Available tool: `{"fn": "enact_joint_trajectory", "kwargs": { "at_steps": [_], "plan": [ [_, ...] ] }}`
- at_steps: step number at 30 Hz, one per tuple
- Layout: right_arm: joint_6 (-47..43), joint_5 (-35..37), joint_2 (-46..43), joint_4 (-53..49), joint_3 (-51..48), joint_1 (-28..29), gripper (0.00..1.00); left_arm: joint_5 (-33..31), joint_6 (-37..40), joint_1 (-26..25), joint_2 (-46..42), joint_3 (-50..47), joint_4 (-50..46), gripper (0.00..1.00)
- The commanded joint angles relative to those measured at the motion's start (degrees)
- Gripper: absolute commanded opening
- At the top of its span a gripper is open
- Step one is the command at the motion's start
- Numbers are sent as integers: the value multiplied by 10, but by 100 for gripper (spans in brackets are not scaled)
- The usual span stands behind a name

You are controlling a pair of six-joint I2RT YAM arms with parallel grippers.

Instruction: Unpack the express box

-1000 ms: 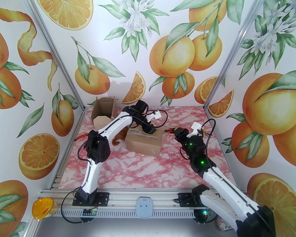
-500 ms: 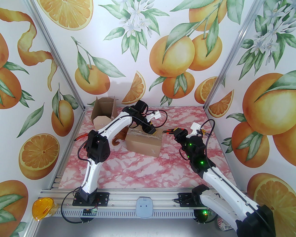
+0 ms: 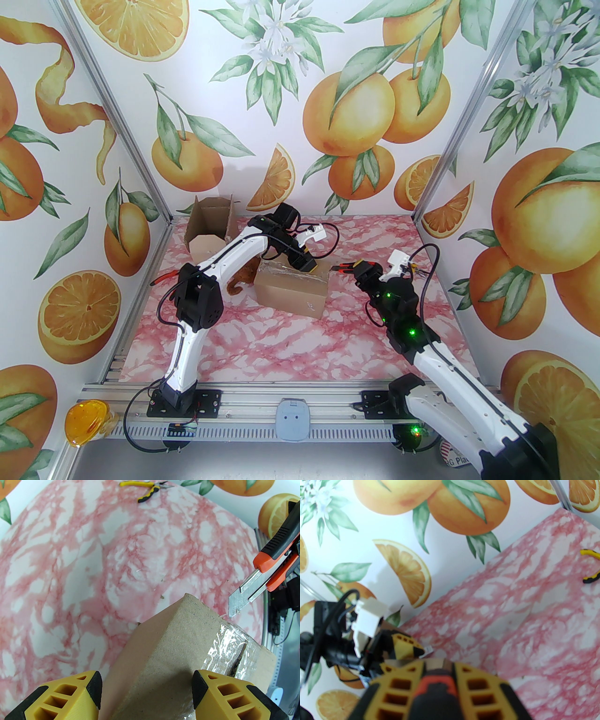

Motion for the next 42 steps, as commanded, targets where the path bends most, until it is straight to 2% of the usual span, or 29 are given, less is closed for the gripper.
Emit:
{"fn": "enact_joint_trajectory", "kwargs": {
  "at_steps": [1,15,24,27,34,42],
  "plan": [
    [9,-16,3,10,-5,3,0,-21,0,3,17,-15,-13,66],
    [31,-41,10,5,-11,3,0,-21,-7,3,23,-18,-12,66],
    [81,-68,15,-18,-17,2,0,-15,-13,5,8,-63,6,63],
    [81,-67,28,-8,-16,-1,0,-9,-6,5,-5,-77,7,63],
    [79,-125,105,54,16,-26,0,4,7,5,-28,-116,-8,63],
    [87,-165,146,101,34,-25,0,-13,-6,5,-63,-168,-5,64]
  ]
}}
